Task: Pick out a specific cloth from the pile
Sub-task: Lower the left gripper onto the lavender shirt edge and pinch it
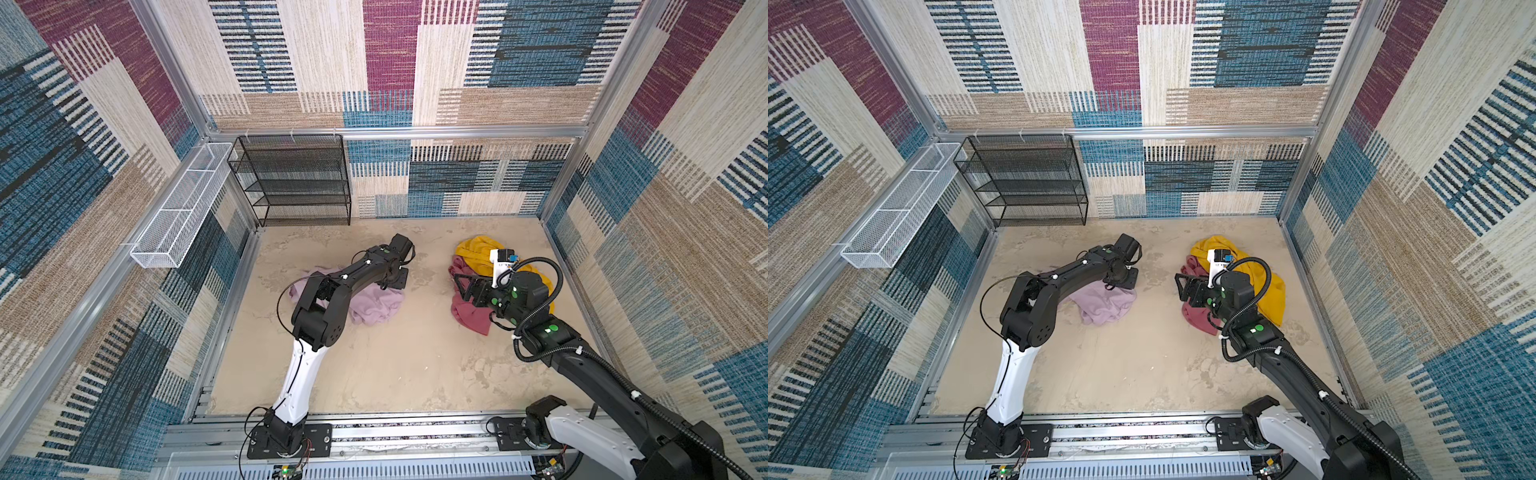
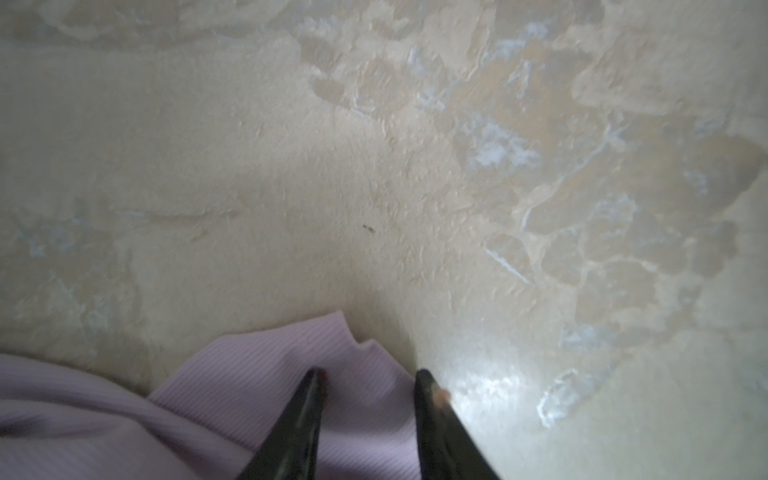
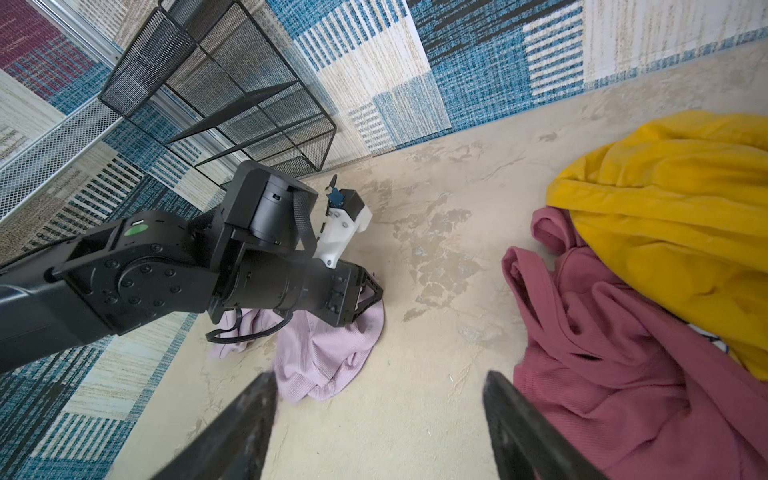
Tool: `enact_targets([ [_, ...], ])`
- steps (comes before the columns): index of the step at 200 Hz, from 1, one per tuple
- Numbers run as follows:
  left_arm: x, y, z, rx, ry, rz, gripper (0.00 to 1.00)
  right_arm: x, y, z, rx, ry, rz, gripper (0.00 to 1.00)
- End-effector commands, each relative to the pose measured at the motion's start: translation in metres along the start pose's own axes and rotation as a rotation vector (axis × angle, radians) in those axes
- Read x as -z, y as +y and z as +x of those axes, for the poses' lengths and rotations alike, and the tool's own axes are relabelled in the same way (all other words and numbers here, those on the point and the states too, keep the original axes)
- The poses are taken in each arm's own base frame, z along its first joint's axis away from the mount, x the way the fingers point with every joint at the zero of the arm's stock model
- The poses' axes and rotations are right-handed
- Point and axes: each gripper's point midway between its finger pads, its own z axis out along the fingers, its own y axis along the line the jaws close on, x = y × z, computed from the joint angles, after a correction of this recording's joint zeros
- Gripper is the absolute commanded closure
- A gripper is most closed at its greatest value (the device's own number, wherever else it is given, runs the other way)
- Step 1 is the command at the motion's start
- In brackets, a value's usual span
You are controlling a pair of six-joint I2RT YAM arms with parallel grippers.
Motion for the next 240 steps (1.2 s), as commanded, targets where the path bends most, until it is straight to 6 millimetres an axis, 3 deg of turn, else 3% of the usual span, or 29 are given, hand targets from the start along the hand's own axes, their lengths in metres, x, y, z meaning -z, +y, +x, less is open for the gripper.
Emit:
enact_targets([
  [1,-0.005,0.003,0.005,-0.025,0.020,-0.016,0.65,0.001,0.007,-0.012,-0.002,-0.045,-0.028,0.20],
  [32,-0.007,0.004,0.007,-0.026,0.028,-0.022,0.79,0.003,0.008,-0.014,-0.006,-0.054,-0.029,0.20],
  [62,-0.004,0.003,0.006,-0.024,0.023,-0.016,1.00,0.004,0.008,-0.014,-0.009,-0.058,-0.028,0.20],
  [102,0.013,0.006,-0.003,-0.014,-0.012,-0.020,1.00,0.006,0.008,-0.014,-0.014,-0.059,-0.031,0.20],
  [181,0.077,0.011,-0.028,-0.001,-0.147,-0.004,1.00,0.009,0.009,-0.014,-0.033,-0.068,-0.039,0.20],
  [240,0.130,0.028,-0.041,0.008,-0.275,-0.040,1.00,0.010,0.012,-0.014,-0.041,-0.063,-0.056,0.20],
])
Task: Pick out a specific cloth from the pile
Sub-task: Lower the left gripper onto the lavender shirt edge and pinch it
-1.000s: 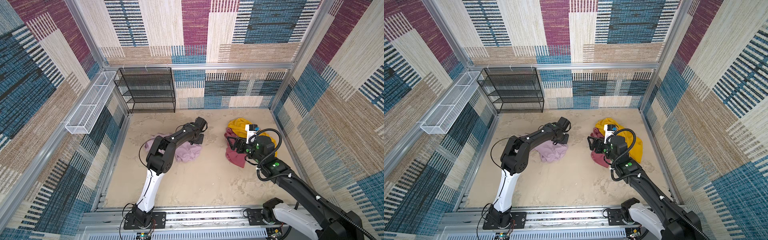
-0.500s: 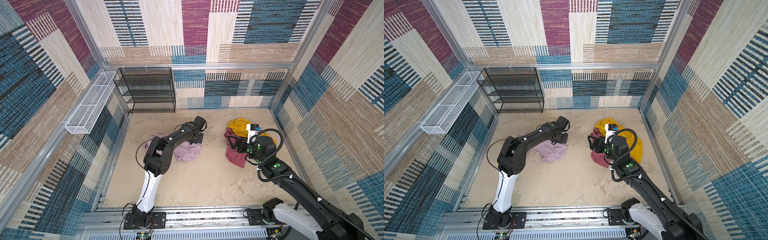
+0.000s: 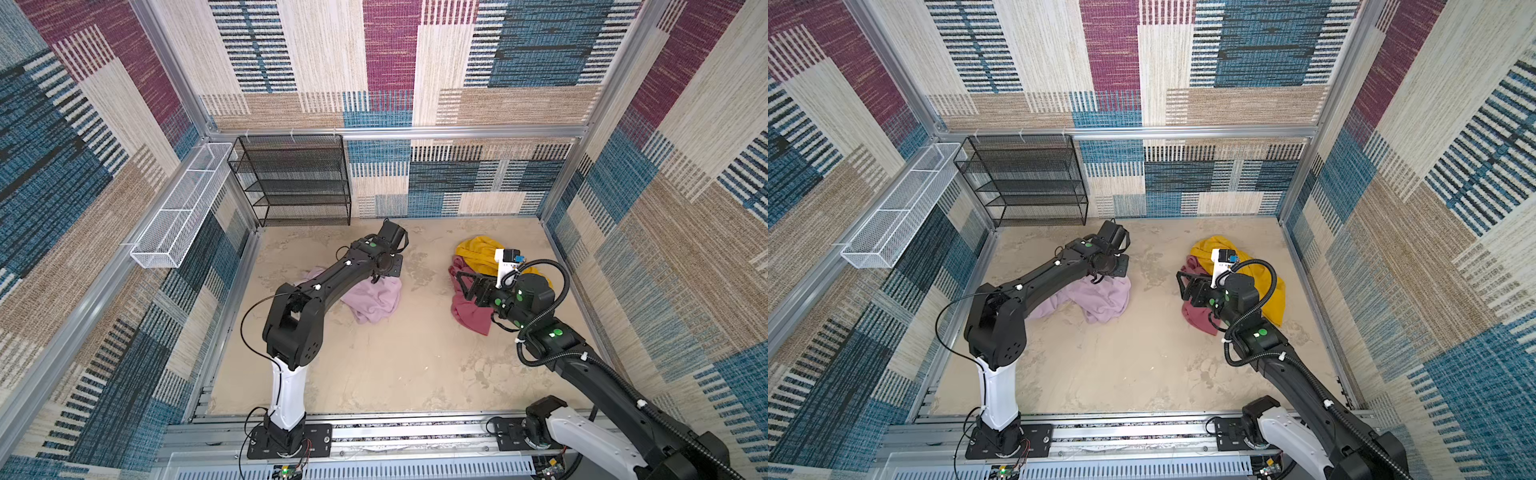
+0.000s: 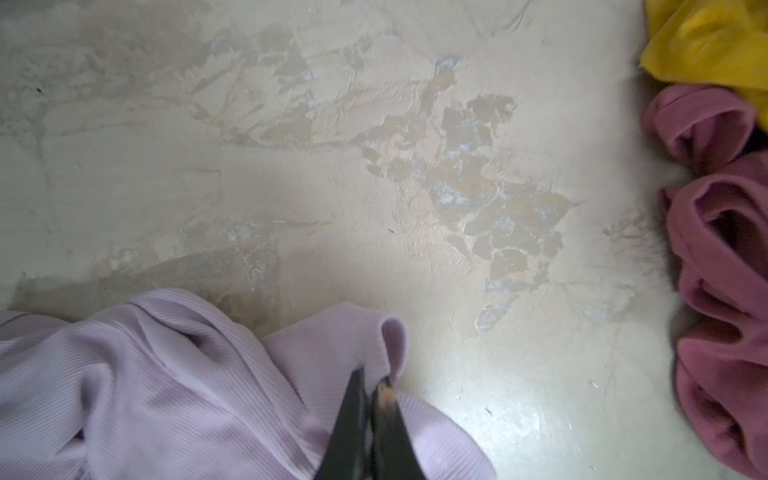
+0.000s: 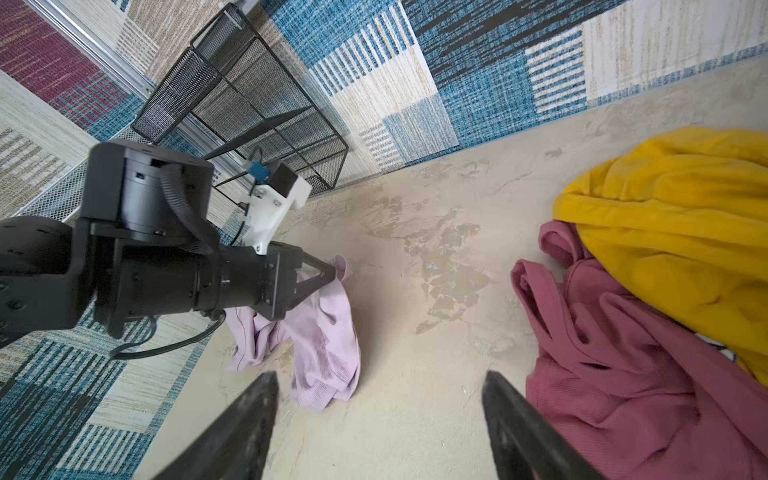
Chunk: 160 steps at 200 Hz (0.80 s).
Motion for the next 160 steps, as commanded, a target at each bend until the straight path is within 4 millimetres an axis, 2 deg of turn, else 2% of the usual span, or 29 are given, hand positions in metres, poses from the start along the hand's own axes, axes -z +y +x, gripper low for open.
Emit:
enact_targets([
  [1,0.019,0.008,-0.016,-0.023,-0.077,-0.027,1.00,0.000,0.006,-0.004,-0.012,-0.016,-0.029,0.20],
  [71,0.075,0.036,-0.032,-0.012,-0.190,-0.084,1.00,-0.003,0.016,-0.003,-0.020,0.001,-0.088,0.23],
  [115,0.121,0.068,-0.043,0.050,-0.297,-0.123,1.00,-0.010,0.025,0.009,-0.031,0.040,-0.129,0.27],
  [160,0.160,0.113,-0.044,0.145,-0.375,-0.164,1.00,-0.017,0.047,0.020,0.019,0.051,-0.155,0.27],
])
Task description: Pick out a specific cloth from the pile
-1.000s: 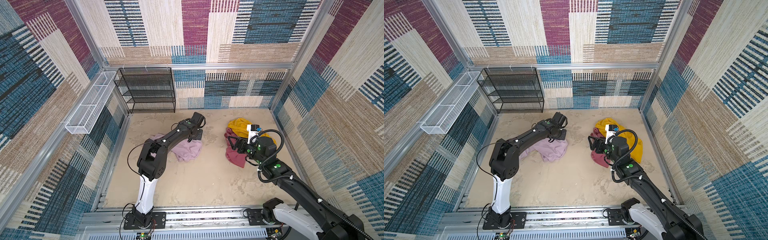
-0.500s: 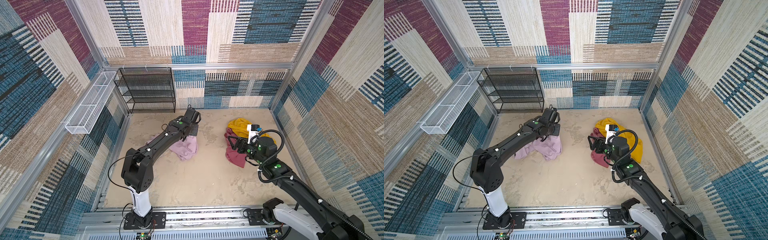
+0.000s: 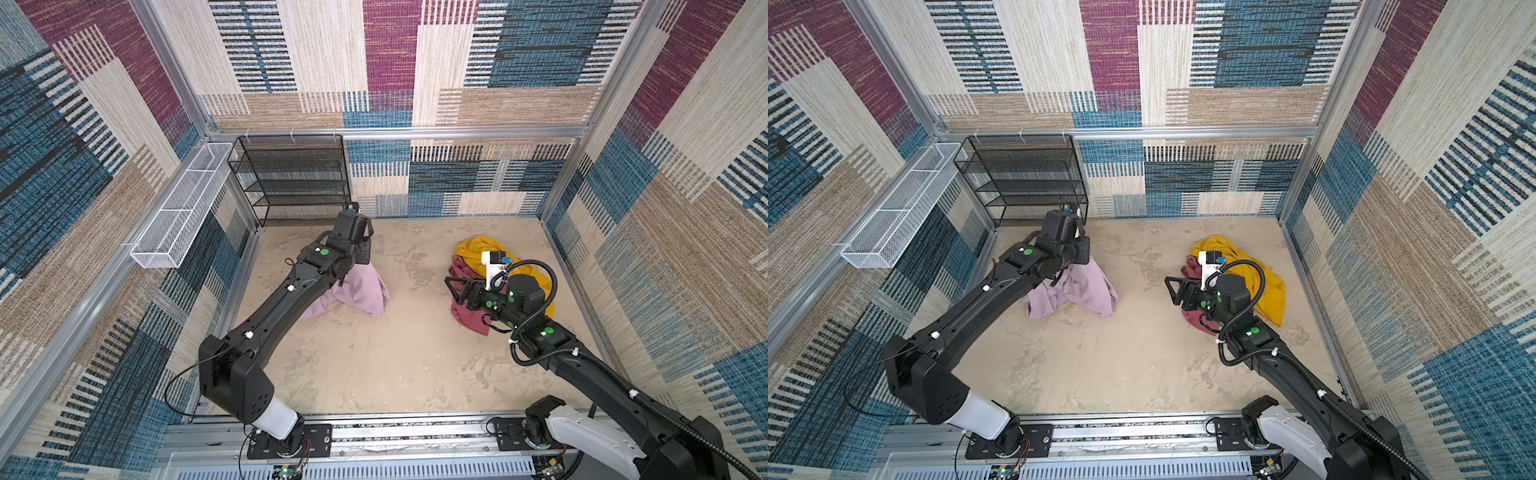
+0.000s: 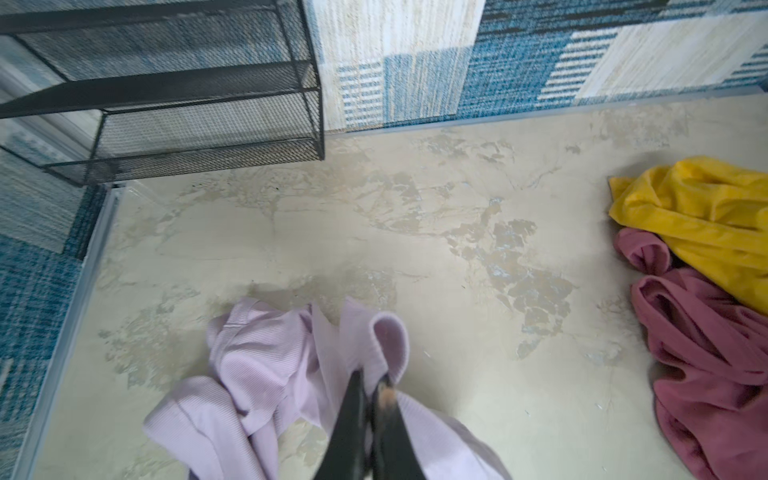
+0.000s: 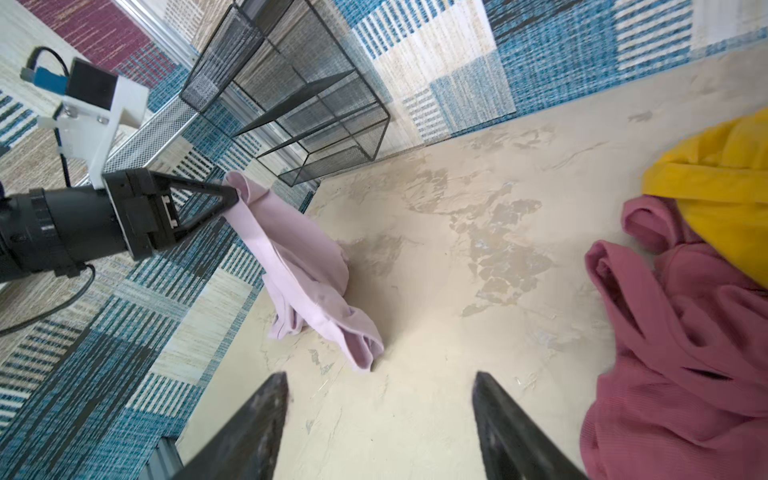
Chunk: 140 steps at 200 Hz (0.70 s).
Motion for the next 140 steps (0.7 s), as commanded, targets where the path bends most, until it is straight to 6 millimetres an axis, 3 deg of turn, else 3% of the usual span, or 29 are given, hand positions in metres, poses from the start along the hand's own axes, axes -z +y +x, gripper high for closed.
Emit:
enact_targets([
  [1,0.011,0.023,-0.013,0.042,-0.057,-0.023,1.00,-0.006,0.012,-0.007,0.030,-0.035,-0.015,0.27],
  [48,0.023,0.070,-0.015,0.103,-0.061,-0.089,1.00,-0.025,0.029,0.005,0.058,0.015,-0.049,0.27],
  [98,0.036,0.118,-0.014,0.129,-0.064,-0.222,1.00,-0.039,0.039,0.005,0.070,0.031,-0.067,0.27],
  [140,0.024,0.143,0.006,0.153,-0.011,-0.277,1.00,-0.051,0.044,0.008,0.073,0.057,-0.079,0.27],
])
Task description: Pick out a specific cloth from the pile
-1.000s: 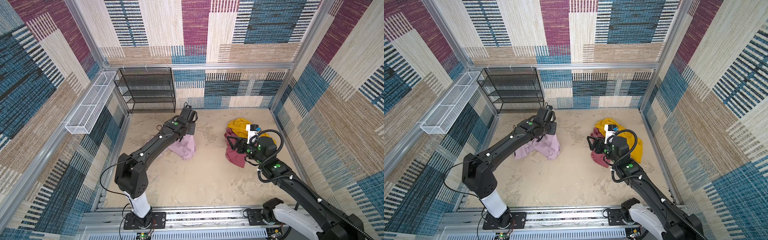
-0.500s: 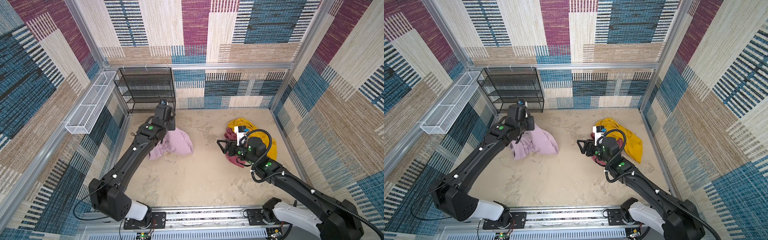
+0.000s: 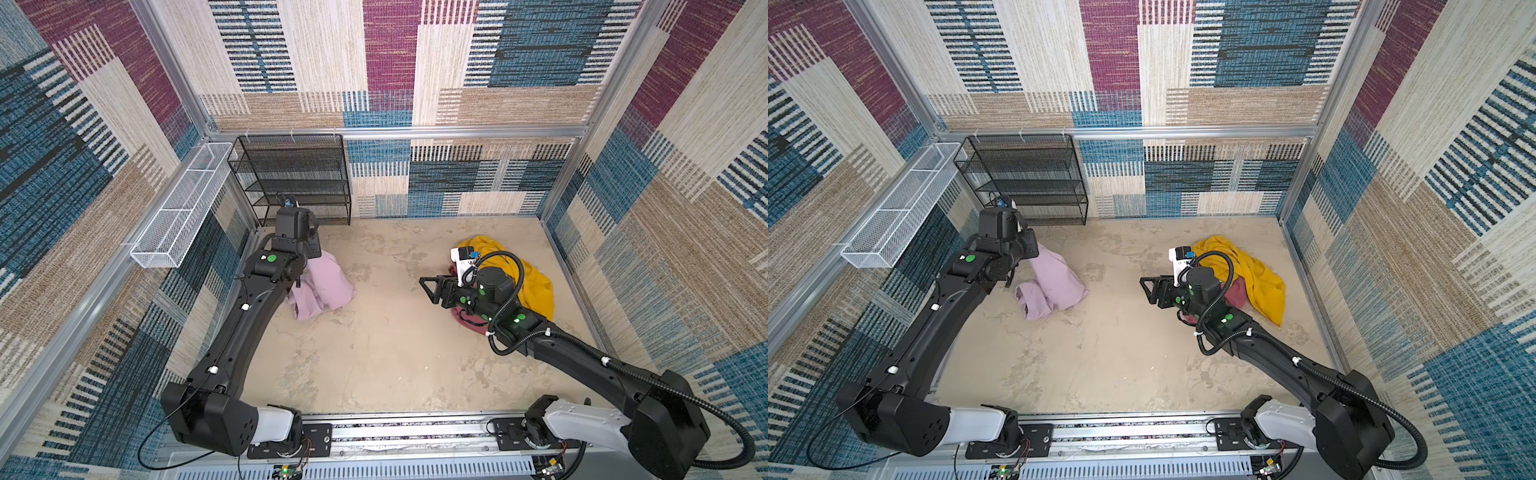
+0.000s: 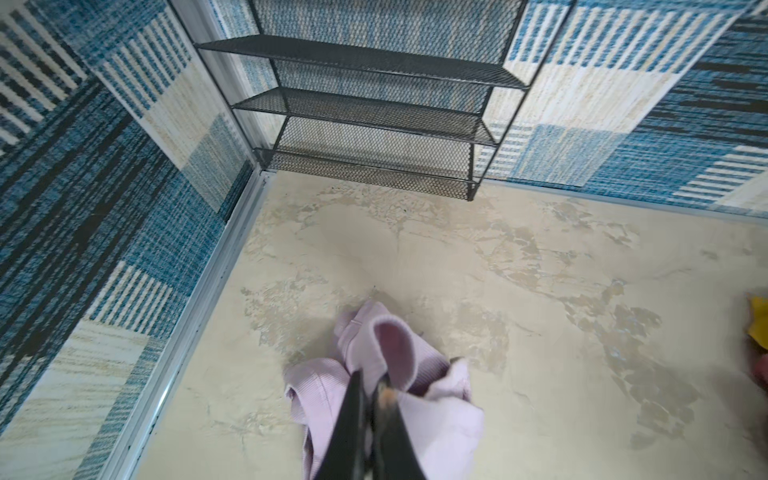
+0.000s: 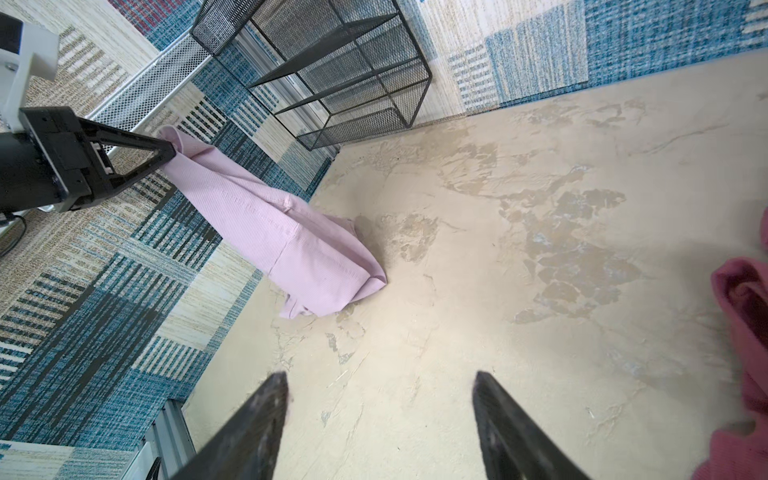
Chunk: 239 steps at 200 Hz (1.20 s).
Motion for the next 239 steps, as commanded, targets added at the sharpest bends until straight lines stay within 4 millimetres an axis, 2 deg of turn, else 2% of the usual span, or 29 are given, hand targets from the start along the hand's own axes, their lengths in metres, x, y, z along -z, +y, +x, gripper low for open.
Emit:
enact_targets([
  [1,-0.008,0.013,0.010,-0.020,0.026,-0.047,1.00,-0.004,0.010,-0.010,0.019,-0.026,-0.034,0.27],
  [67,-0.033,0.040,0.051,0.011,0.102,-0.132,1.00,-0.008,0.017,-0.009,0.034,-0.007,-0.049,0.27],
  [122,-0.039,0.059,0.075,-0.003,0.148,-0.208,1.00,-0.009,0.017,-0.006,0.035,0.007,-0.043,0.27],
  [204,-0.065,0.072,0.115,-0.039,0.249,-0.271,1.00,-0.011,0.019,-0.009,0.041,0.020,-0.036,0.27],
  [239,-0.074,0.075,0.125,-0.043,0.278,-0.276,1.00,-0.013,0.019,-0.007,0.031,0.021,-0.035,0.27],
])
